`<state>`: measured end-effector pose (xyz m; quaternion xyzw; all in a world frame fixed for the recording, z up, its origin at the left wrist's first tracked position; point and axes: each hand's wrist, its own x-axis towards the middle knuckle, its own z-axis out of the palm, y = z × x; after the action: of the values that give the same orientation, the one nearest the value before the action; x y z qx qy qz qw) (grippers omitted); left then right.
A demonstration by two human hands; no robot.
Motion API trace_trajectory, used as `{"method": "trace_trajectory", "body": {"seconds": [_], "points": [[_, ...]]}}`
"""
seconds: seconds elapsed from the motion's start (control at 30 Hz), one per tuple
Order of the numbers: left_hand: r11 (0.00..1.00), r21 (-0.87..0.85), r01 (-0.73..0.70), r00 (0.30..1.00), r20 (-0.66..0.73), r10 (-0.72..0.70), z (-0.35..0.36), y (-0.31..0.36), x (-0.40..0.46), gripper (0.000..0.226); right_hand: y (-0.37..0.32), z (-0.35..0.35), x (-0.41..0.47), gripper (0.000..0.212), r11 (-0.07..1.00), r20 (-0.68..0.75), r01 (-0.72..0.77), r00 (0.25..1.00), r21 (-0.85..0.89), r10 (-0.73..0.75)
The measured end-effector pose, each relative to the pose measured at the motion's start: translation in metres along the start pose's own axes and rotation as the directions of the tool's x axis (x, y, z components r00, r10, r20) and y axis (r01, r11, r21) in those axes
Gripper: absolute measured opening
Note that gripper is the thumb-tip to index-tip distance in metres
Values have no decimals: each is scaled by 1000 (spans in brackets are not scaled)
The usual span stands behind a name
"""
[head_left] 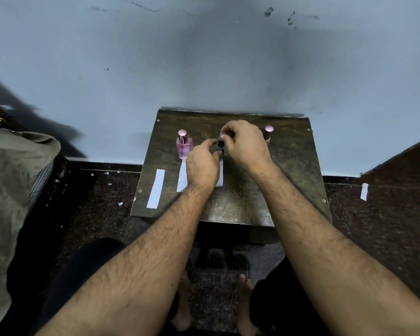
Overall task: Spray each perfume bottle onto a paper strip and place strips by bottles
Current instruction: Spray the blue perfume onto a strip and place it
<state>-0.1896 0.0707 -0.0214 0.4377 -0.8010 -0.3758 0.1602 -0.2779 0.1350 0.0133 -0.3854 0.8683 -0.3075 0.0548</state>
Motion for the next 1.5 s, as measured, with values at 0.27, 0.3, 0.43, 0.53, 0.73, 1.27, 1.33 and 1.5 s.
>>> {"method": "trace_trajectory", "body": {"seconds": [0.27, 0.3, 0.43, 0.53, 0.73, 1.27, 1.33, 1.5], "points": [[999, 12, -41, 999, -8, 41, 2, -4, 6, 25, 3, 3, -1, 12, 1000, 56, 9, 998, -28, -7], [999, 19, -44, 999, -4, 44, 2, -6, 7, 25, 3, 4, -1, 12, 1000, 56, 11, 998, -26, -9], [999, 24, -47, 999, 10, 47, 1, -9, 9, 24, 0, 7, -2, 11, 999, 57, 18, 998, -35, -16], [999, 23, -38, 999, 27, 37, 1, -10, 9, 22, -2, 7, -3, 10, 999, 55, 11, 998, -49, -8], [1000, 4, -22, 998, 55, 22, -1, -8, 7, 20, -3, 6, -3, 8, 996, 88, 16, 996, -92, -8], [1000, -6, -5, 999, 40, 5, -3, -7, 3, 34, 1, -4, -7, 34, 995, 48, -44, 998, -86, 49], [1000, -17, -4, 999, 36, 5, -3, -8, 1, 38, 2, -4, -10, 34, 996, 52, -58, 997, -73, 62], [1000, 7, -23, 999, 23, 23, -9, -10, -9, 36, 2, -5, -16, 34, 994, 28, -99, 995, -55, 100]]}}
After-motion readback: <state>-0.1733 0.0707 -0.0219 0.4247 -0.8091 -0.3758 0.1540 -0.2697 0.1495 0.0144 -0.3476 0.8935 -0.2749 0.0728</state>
